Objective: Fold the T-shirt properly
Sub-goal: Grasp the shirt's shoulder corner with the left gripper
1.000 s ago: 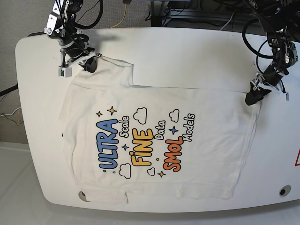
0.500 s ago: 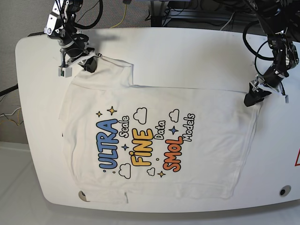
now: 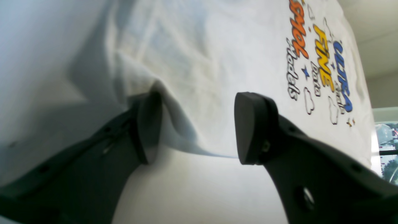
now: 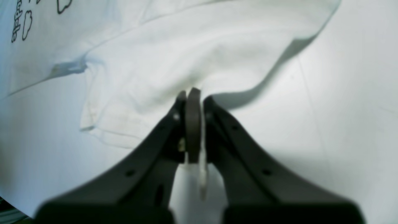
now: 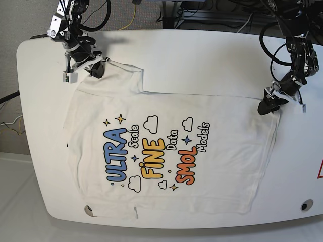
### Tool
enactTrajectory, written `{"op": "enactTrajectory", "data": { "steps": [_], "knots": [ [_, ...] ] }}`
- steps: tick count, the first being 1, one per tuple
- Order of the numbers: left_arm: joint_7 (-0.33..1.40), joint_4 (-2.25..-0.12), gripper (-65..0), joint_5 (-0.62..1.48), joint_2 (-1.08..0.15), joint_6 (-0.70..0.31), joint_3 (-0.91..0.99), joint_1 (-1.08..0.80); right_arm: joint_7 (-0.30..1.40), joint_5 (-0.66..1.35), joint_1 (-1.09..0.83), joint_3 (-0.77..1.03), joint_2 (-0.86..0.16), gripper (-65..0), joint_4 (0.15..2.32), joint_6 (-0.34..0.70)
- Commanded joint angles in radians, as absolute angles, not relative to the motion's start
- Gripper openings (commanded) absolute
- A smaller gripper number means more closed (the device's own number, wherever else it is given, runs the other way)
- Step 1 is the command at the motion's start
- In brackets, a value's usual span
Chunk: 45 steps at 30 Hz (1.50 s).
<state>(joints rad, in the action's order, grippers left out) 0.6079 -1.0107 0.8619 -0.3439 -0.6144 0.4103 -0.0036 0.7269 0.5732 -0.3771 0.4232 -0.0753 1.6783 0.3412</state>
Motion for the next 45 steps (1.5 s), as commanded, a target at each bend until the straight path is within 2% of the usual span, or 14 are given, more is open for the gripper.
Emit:
{"op": "enactTrajectory", "data": {
  "steps": [1,12,16,26,30,34,38,45],
  "knots": [
    [0.66,-1.008,-30.3,0.818,-0.347,-0.596,0.393,-0.007,0.726,0.573,-0.374,0.423,-0.083,-65.0,1.691,0.344],
    [0.66,-1.012,-34.4,0.828,-0.337,-0.593,0.397,0.002,0.733,0.575,-0.373,0.424,-0.083,-65.0,1.689,0.347],
    [0.659,-1.007,-31.6,0.807,-0.338,-0.586,0.412,0.007,0.734,0.572,-0.375,0.424,-0.085,-65.0,1.69,0.346],
    [0.649,-1.001,-31.9,0.78,-0.336,-0.587,0.422,0.01,0.738,0.575,-0.372,0.424,-0.086,-65.0,1.69,0.347],
    [0.636,-1.007,-39.3,0.778,-0.336,-0.6,0.41,0.006,0.736,0.574,-0.371,0.426,-0.084,-65.0,1.689,0.348],
    [0.637,-1.007,-53.7,0.782,-0.336,-0.595,0.409,0.006,0.734,0.572,-0.37,0.426,-0.084,-65.0,1.691,0.347],
    [0.633,-1.007,-63.6,0.788,-0.336,-0.594,0.408,0.003,0.736,0.573,-0.369,0.425,-0.084,-65.0,1.69,0.346],
    [0.621,-1.021,-65.0,0.8,-0.341,-0.6,0.408,0.0,0.737,0.571,-0.37,0.427,-0.083,-65.0,1.691,0.343]
  ]
}}
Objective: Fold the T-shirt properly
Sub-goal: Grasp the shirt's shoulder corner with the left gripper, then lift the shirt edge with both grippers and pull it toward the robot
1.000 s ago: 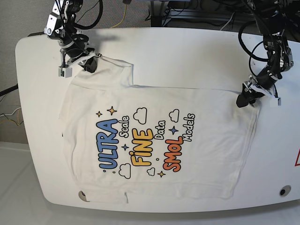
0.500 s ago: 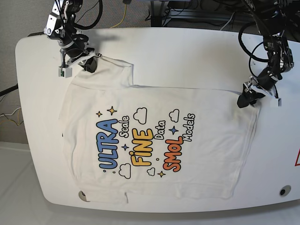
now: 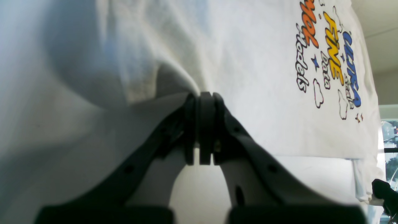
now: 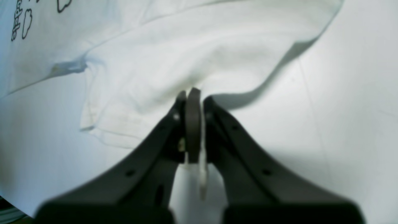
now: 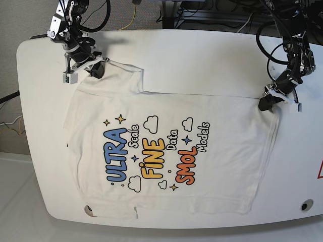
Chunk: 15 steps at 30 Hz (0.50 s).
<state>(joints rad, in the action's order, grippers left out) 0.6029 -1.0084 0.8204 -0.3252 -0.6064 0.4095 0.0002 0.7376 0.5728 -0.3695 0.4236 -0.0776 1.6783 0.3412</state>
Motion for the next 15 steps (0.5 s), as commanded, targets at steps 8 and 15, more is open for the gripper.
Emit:
{"op": "enactTrajectory", "data": {
  "steps": [8,15],
  "knots": [
    [0.595,-1.021,-65.0,0.808,-0.358,-0.638,0.403,-0.003,0.737,0.572,-0.376,0.428,-0.084,-65.0,1.686,0.345],
    [0.598,-1.058,-65.0,0.812,-0.374,-0.652,0.404,-0.047,0.741,0.572,-0.398,0.428,-0.083,-65.0,1.688,0.351]
  ]
}}
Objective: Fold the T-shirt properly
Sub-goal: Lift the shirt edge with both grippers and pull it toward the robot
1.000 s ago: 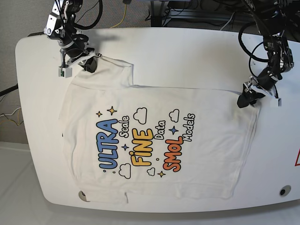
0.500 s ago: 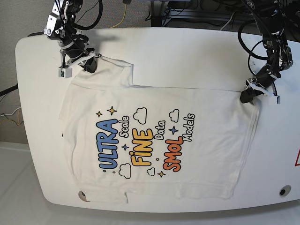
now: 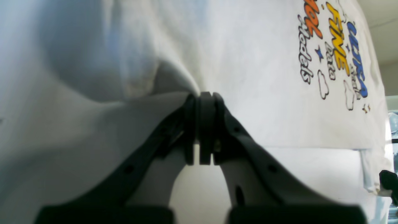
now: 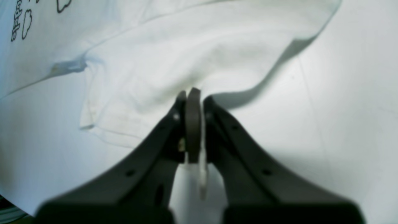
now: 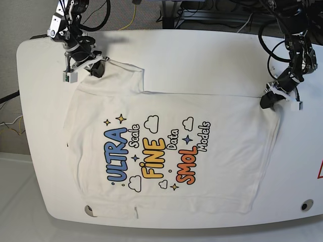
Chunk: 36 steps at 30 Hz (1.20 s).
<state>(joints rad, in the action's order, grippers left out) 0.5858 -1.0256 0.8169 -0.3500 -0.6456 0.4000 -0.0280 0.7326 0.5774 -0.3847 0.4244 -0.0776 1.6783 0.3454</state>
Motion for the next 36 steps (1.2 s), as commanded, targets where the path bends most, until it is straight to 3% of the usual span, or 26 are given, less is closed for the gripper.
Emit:
{"op": "enactTrajectory", "data": {
  "steps": [1,24,36],
  "knots": [
    [0.6,-1.07,-65.0,0.812,-0.376,-0.652,0.403,-0.058,0.742,0.573,-0.404,0.428,-0.083,-65.0,1.689,0.353],
    [0.634,-1.43,-65.0,0.82,-0.391,-0.683,0.477,-0.364,0.745,0.614,-0.603,0.542,-0.088,-65.0,1.9,0.353],
    [0.624,-1.592,-65.0,0.807,-0.392,-0.695,0.528,-0.567,0.743,0.599,-0.711,0.555,-0.148,-65.0,2.018,0.36]
  ]
}}
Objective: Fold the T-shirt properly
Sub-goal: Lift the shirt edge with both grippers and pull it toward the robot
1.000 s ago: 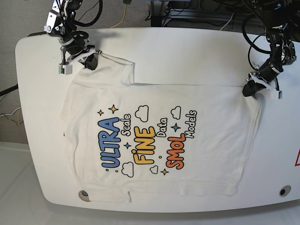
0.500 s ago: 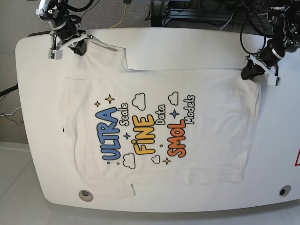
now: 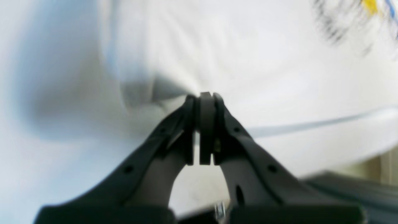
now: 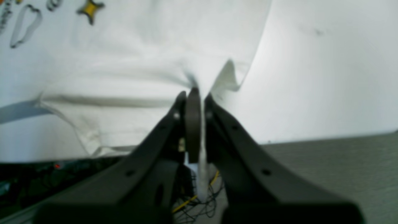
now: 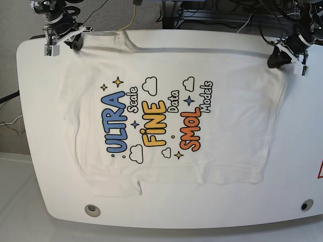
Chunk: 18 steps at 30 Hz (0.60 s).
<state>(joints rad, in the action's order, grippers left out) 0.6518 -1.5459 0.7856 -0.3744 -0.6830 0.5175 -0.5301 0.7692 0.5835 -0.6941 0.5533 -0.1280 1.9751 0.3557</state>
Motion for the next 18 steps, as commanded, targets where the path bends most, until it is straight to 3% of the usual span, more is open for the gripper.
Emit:
{"op": "enactTrajectory", "data": {
  "steps": [1,18],
  "knots": [
    [0.628,-1.609,-65.0,0.808,-0.392,-0.697,0.539,-0.597,0.745,0.599,-0.733,0.55,-0.159,-65.0,2.036,0.363],
    [0.645,-1.646,-65.0,0.9,-0.386,-0.698,0.774,-0.747,0.744,0.604,-0.856,0.567,-0.141,-65.0,2.106,0.39]
  ]
}}
